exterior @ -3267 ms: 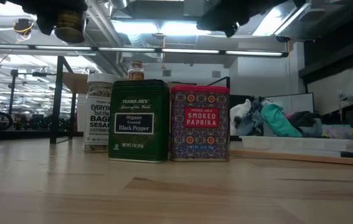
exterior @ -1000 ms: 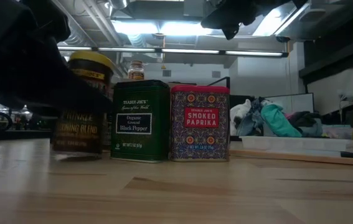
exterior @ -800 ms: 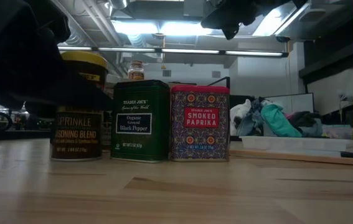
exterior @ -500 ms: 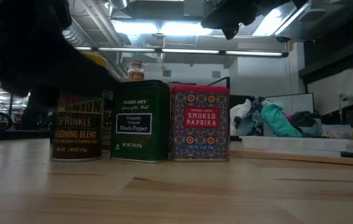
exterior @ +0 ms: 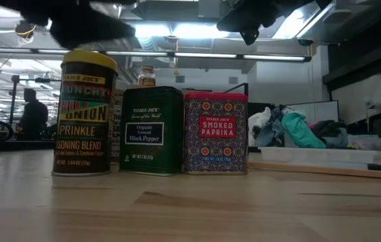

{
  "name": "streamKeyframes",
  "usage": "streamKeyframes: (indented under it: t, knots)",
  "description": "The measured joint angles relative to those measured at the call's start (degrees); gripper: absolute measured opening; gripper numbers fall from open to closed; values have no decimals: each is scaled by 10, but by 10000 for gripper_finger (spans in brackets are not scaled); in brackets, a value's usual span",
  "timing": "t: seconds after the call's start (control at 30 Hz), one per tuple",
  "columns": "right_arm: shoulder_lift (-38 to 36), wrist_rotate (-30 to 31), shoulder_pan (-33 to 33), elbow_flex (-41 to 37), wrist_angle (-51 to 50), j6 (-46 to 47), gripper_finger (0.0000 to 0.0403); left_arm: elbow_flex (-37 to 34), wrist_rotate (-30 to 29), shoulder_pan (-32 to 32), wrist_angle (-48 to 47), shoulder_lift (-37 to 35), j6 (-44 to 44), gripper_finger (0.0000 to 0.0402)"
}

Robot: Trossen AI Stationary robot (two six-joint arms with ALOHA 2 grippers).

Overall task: Shelf spices
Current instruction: Remove the brown seasoning bottle from the shelf

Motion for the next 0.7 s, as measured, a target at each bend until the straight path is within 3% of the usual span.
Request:
streamKeyframes:
  t: [0.17, 0.37, 0.53, 0.7]
  knots:
    - [0, 1, 0, 0, 2, -10, 21, 0, -9, 0, 0, -42, 68, 317]
    - [12, 9, 0, 0, 14, -9, 85, 0, -24, 0, -2, -70, 130, 318]
    - [56, 65, 0, 0, 89, -9, 154, 0, -58, 0, -2, -71, 173, 318]
    - [111, 153, 0, 0, 194, -16, 201, 0, -145, -2, -2, -74, 221, 318]
